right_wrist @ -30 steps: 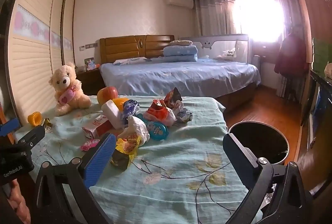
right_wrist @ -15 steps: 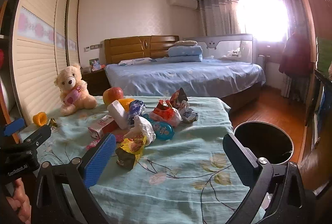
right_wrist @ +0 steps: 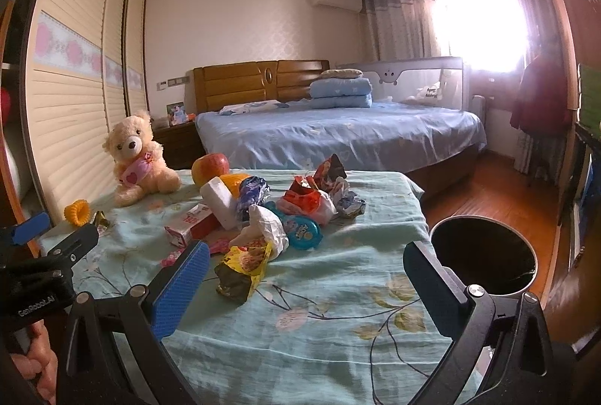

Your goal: Collect trash

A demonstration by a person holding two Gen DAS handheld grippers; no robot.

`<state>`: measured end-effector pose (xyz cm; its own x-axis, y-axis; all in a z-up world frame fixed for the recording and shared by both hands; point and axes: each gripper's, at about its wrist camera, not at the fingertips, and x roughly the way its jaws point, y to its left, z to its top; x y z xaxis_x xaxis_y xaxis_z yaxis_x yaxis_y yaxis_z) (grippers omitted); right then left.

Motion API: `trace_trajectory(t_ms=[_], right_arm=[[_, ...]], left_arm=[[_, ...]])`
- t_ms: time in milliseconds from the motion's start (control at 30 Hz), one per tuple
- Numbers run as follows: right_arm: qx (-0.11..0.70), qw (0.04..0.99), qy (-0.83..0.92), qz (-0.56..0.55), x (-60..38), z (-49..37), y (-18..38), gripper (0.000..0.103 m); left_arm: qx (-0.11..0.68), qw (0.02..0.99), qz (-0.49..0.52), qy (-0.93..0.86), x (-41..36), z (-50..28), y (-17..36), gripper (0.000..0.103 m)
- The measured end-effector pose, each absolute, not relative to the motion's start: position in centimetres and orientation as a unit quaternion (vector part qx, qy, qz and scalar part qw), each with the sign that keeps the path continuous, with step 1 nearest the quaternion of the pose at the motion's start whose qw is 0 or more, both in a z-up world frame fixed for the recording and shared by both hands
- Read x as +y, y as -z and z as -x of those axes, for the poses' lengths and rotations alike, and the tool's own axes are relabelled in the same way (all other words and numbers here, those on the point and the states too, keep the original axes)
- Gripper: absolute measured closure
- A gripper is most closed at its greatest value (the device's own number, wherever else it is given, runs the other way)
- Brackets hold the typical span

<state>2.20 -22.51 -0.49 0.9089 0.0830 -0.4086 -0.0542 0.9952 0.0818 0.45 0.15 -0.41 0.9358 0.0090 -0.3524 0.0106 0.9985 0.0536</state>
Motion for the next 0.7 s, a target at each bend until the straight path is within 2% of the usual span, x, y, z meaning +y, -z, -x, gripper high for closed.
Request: trace_trajectory(t_ms=[700], right_arm=[[0.218,0.974,-0.049,-0.034,-22.16,-2.42,0.84,0.0]], left_arm=[[0.183,0.983,-0.026,0.002,0.21,-0.6,0.63,0.001]])
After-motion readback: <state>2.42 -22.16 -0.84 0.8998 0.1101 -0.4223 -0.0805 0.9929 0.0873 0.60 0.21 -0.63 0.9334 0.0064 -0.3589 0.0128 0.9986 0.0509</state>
